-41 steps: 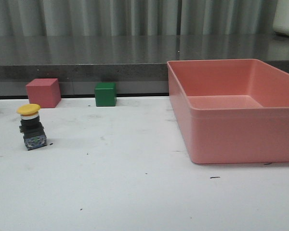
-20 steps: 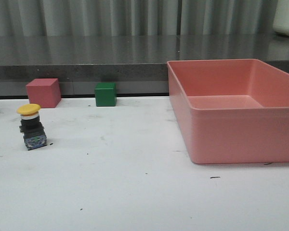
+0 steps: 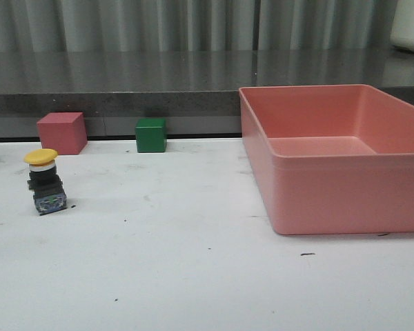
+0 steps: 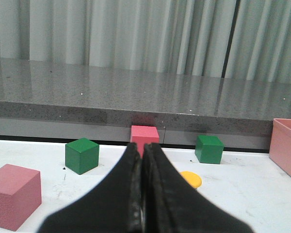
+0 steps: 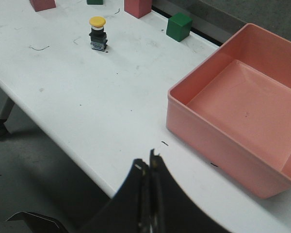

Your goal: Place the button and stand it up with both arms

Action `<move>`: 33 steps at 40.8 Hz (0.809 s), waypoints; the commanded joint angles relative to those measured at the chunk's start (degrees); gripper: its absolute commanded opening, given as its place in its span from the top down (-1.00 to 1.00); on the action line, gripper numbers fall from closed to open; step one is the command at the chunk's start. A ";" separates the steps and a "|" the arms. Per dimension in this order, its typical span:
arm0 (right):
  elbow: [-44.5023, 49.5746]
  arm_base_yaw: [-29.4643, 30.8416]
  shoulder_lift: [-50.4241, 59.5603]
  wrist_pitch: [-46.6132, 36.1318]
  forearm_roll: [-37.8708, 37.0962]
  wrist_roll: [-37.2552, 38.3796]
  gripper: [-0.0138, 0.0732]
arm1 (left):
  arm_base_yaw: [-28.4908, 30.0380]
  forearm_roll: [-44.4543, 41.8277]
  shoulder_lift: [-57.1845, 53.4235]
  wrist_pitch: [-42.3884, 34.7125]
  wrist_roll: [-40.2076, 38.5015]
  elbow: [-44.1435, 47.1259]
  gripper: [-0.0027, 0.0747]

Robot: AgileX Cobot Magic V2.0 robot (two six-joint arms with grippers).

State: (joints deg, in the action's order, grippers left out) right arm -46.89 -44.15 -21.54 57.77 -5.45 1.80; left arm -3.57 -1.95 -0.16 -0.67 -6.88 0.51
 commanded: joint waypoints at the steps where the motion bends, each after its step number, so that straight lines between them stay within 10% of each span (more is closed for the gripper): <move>1: -1.19 0.16 -0.76 -3.81 -0.98 0.07 0.84 | -0.58 0.47 -1.35 -4.23 -0.46 0.85 0.98; 33: -1.19 0.16 -0.76 -3.81 -0.98 0.07 0.84 | 0.71 0.47 -1.25 -4.23 -0.46 0.85 0.98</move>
State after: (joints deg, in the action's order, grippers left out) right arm -46.89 -44.15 -21.54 57.77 -5.45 1.80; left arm -2.95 -1.95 -0.16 -0.67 -6.88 0.51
